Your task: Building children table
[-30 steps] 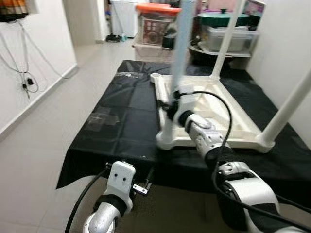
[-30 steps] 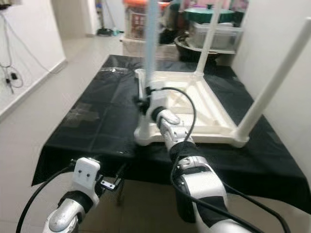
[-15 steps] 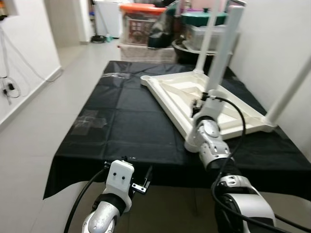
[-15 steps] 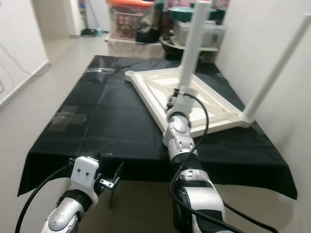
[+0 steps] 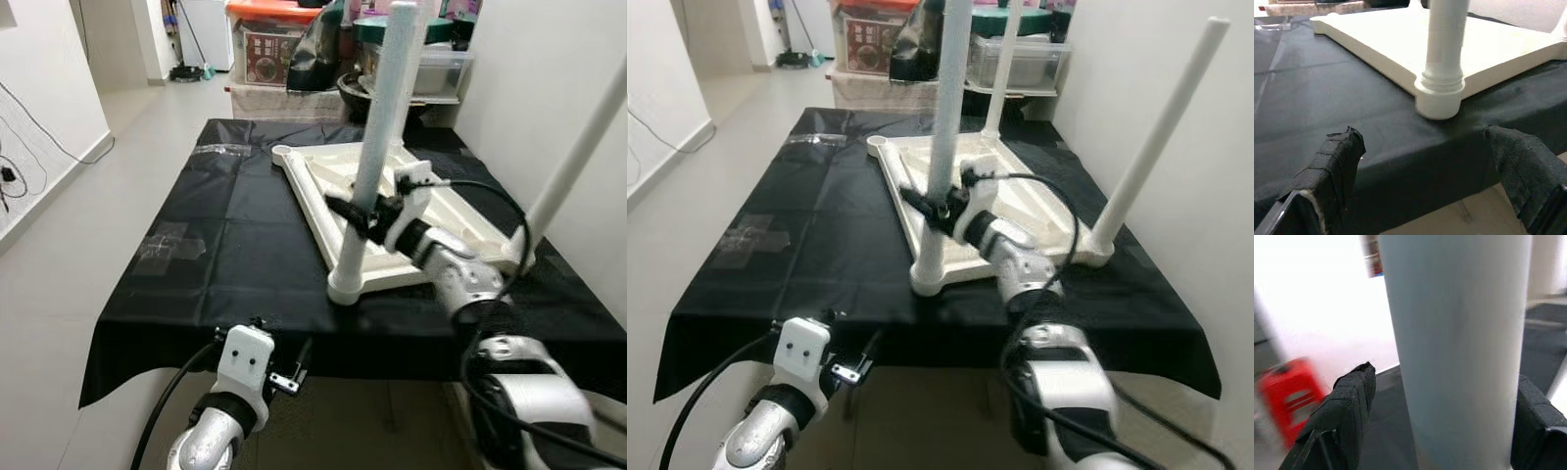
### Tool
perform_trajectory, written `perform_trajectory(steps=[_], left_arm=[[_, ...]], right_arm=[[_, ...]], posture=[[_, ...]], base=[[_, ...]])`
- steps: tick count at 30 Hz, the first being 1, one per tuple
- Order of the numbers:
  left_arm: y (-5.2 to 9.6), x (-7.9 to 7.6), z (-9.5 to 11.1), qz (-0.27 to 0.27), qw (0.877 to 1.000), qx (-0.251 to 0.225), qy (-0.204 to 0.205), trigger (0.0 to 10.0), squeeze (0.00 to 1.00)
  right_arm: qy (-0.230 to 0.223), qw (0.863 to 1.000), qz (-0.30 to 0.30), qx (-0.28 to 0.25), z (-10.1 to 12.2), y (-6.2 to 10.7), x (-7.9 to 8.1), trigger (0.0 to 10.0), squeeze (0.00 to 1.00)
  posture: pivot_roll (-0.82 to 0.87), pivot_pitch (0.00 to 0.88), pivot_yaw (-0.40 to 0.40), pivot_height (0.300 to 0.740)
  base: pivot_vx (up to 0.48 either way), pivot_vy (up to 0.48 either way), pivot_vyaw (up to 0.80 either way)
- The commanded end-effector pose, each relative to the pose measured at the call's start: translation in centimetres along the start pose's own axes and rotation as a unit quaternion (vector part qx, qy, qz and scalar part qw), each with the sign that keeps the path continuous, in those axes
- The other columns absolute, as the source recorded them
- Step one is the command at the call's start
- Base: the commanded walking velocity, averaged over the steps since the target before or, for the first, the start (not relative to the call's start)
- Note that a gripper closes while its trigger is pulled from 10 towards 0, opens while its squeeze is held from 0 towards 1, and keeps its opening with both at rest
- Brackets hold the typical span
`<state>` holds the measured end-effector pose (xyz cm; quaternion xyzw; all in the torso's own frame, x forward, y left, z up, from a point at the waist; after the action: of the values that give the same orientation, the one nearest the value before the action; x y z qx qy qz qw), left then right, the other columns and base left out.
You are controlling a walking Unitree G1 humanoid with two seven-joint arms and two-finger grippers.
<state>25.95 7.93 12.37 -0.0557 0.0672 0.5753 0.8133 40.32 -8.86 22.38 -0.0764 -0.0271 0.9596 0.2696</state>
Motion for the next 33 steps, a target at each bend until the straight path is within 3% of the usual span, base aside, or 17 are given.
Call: perform_trajectory(steps=[1,6,7,8,9,13,15,17,18,21,22,24,26,30,31,32,33], left_arm=[[0.1,-0.1,-0.7,-0.004,1.000,0.011,0.002,10.0,0.00],[0.1,-0.1,-0.6,-0.003,1.000,0.011,0.002,10.0,0.00],[0.1,-0.1,-0.6,-0.003,1.000,0.011,0.002,10.0,0.00],[0.1,-0.1,-0.6,-0.003,1.000,0.011,0.002,10.0,0.00],[0.1,-0.1,-0.6,-0.003,1.000,0.011,0.002,10.0,0.00],[0.1,-0.1,-0.6,-0.003,1.000,0.011,0.002,10.0,0.00],[0.1,-0.2,-0.6,-0.003,1.000,0.011,0.003,10.0,0.00],[0.1,-0.2,-0.6,-0.003,1.000,0.011,0.003,10.0,0.00],[0.1,-0.2,-0.6,-0.004,1.000,0.012,0.003,10.0,0.00],[0.1,-0.2,-0.6,-0.004,1.000,0.012,0.004,10.0,0.00],[0.1,-0.2,-0.6,-0.005,1.000,0.012,0.004,10.0,0.00],[0.1,-0.2,-0.6,-0.005,1.000,0.012,0.004,10.0,0.00],[0.1,-0.2,-0.6,-0.006,1.000,0.012,0.003,10.0,0.00],[0.1,-0.2,-0.6,-0.006,1.000,0.012,0.003,10.0,0.00],[0.1,-0.2,-0.6,-0.006,1.000,0.012,0.003,10.0,0.00],[0.1,-0.2,-0.6,-0.006,1.000,0.012,0.003,10.0,0.00],[0.0,-0.2,-0.6,-0.006,1.000,0.012,0.003,10.0,0.00]], right_arm=[[-0.008,0.997,0.070,0.013,-0.9,-0.6,1.9,10.0,0.00],[0.010,0.988,0.152,0.016,-0.8,-2.6,4.4,10.0,0.00],[0.013,0.989,0.147,0.016,-0.8,-3.2,4.5,3.8,0.00],[0.013,0.989,0.147,0.016,-0.8,-3.2,4.5,3.8,0.00],[0.015,0.991,0.130,0.018,-0.9,-3.6,4.4,0.0,0.00],[0.034,0.998,-0.008,0.043,-1.5,-4.1,2.0,0.0,0.00],[0.014,0.987,-0.147,0.062,-2.0,-3.0,-1.0,0.0,0.00],[0.007,0.979,-0.192,0.071,-2.2,-2.4,-2.0,0.0,0.00],[-0.002,0.945,-0.311,0.098,-3.0,-0.2,-4.4,0.0,0.00],[-0.004,0.920,-0.375,0.112,-3.4,1.1,-5.5,0.0,0.00],[-0.006,0.859,-0.493,0.138,-4.4,4.3,-7.1,0.0,0.00],[-0.006,0.859,-0.493,0.138,-4.4,4.3,-7.1,0.0,0.00],[-0.022,0.768,-0.621,0.152,-5.5,7.9,-7.4,0.0,0.00],[-0.025,0.749,-0.644,0.152,-5.7,8.2,-6.9,0.0,0.00],[-0.030,0.761,-0.632,0.140,-5.6,7.0,-6.4,1.5,0.00],[-0.030,0.761,-0.632,0.140,-5.6,7.0,-6.4,1.5,0.00],[-0.026,0.773,-0.620,0.130,-5.3,5.9,-5.9,9.8,0.00]], posture=[[0.09,0.000,-0.077,0.740],[0.10,0.000,-0.081,0.740],[0.10,0.000,-0.082,0.740],[0.10,0.000,-0.082,0.740],[0.10,0.000,-0.082,0.740],[0.10,0.000,-0.081,0.740],[0.09,0.000,-0.082,0.740],[0.09,0.000,-0.082,0.740],[0.09,0.000,-0.077,0.740],[0.09,0.001,-0.077,0.740],[0.09,0.001,-0.076,0.740],[0.09,0.001,-0.076,0.740],[0.09,0.002,-0.074,0.740],[0.09,0.004,-0.072,0.740],[0.09,0.003,-0.075,0.740],[0.09,0.003,-0.075,0.740],[0.09,0.005,-0.075,0.740]], base=[[0.000,0.000,0.00],[0.000,0.000,0.00],[0.000,0.000,0.00],[0.000,0.000,0.00],[0.000,0.000,0.00],[0.000,0.000,0.00],[0.000,0.000,0.00],[0.000,0.000,0.00],[0.000,0.000,0.00],[0.000,0.000,0.00],[0.000,0.000,0.00],[0.000,0.000,0.00],[0.000,0.000,0.00],[0.000,0.000,0.00],[0.000,0.000,0.00],[0.000,0.000,0.00],[0.000,0.000,0.00]])
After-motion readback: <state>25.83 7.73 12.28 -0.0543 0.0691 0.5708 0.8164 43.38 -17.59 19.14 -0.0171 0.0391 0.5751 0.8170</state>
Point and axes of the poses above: a point about 5 cm out from each wrist's last joint towards the gripper, its own y axis pointing back from the gripper into the wrist, its own z axis along the axis of the wrist's last joint, x = y × z, the point moved 4 cm from there along -y, pointing out of the wrist towards the gripper, and after that the axes turned 12 degrees about y, right-handed, at the moved point
